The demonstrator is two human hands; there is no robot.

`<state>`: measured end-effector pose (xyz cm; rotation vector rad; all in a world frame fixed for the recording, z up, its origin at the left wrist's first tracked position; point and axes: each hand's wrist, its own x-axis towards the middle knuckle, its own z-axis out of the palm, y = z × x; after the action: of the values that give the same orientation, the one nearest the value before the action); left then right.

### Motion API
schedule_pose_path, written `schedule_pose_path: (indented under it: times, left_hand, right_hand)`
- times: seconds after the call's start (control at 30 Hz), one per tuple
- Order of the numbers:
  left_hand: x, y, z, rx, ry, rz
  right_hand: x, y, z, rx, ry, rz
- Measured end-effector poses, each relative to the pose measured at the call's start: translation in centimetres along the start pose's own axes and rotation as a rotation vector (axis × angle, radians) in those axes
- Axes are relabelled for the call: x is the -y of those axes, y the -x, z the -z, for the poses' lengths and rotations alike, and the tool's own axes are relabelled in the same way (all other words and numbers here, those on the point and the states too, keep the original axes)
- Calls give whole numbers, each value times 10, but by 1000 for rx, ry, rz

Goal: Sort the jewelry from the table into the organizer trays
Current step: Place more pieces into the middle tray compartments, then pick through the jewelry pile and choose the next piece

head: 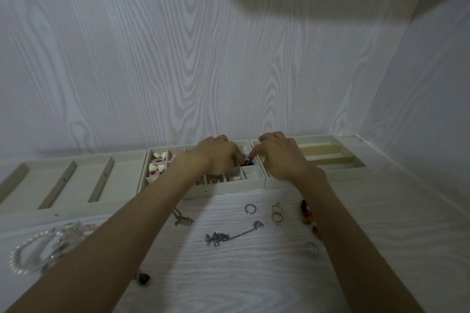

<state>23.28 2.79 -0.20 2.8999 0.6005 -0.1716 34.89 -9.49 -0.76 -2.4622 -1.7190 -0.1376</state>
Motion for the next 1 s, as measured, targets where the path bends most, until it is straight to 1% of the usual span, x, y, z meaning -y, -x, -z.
schedule_pose_path:
  times: [0.07,0.13,0.17,0.2,0.27,0.4,0.57,0.73,0.83,0.9,1.0]
  left_hand:
    - [2,7,3,-46,66,-19]
    - [5,25,13,-114,142,-47]
    - [6,38,19,-145,176,-55]
    - [8,50,23,-175,205,-56]
    - [13,80,26,-242,269,-52]
    - [19,130,6,-310,382,-5]
    - [12,163,-38,-352,462,67]
    - [-1,169,-72,-449,441,78]
    - [-10,170,-80,-451,374,58]
    - [-10,169,-83,-415,321,45]
    - [-7,167,-85,-400,304,37]
  right_hand:
    - [-9,4,12,-47,-151,8]
    - [-22,15,32,-157,-320,18]
    - [-28,24,45,-195,-365,16]
    - [-33,34,56,-206,-391,11]
    - [-36,58,76,-163,-413,9]
    - [-28,101,85,-93,-401,4]
    - [-17,138,66,8,-355,-44]
    - [-6,165,48,105,-241,-137]
    - [4,178,30,144,-116,-178]
    - [11,184,17,108,-80,-183]
    - [19,187,5,-11,-98,-225]
